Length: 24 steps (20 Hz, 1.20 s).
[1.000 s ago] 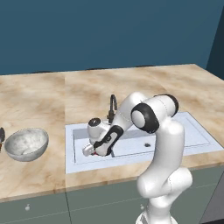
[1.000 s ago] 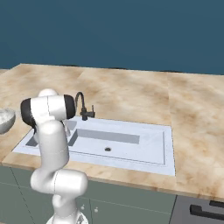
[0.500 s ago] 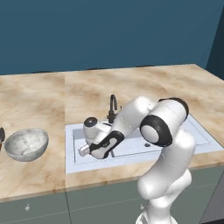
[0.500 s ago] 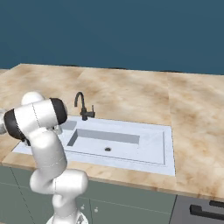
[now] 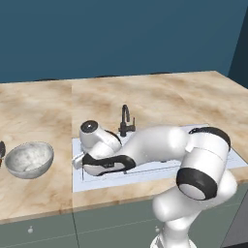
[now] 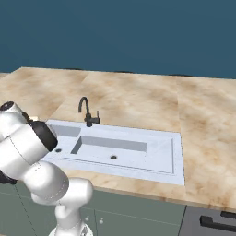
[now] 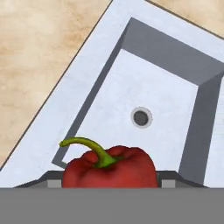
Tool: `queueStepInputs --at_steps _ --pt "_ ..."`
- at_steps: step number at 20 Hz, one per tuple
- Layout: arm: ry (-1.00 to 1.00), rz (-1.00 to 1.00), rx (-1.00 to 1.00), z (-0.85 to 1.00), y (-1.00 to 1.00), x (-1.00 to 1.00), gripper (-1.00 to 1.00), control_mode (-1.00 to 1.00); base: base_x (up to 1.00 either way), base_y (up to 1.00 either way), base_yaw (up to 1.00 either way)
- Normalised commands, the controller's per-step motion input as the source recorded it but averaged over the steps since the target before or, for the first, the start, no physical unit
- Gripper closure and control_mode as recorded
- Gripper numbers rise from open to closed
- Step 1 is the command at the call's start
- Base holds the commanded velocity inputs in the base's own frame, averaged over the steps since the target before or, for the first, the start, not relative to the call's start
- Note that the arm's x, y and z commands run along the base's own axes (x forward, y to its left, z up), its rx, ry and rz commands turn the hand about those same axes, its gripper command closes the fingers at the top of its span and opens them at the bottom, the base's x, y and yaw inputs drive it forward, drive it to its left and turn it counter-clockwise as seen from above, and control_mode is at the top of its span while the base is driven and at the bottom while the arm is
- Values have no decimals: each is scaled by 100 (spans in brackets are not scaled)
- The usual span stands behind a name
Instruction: Pick the bell pepper from the sink and place it in the bowl. Then pick the bowl and place it in the microwave. Then close the microwave door and press the start button.
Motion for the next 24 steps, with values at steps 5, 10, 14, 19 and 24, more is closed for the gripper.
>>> queueStepInputs --at_steps 5,10,14,19,24 --pt "1 0 0 100 52 -4 100 -100 0 0 0" --pt "6 0 2 84 62 0 100 -100 0 0 0" --pt "3 3 3 14 64 0 100 -100 0 0 0" --pt "0 9 1 0 59 4 100 -100 0 0 0" --pt "0 6 0 0 48 28 100 -100 0 0 0"
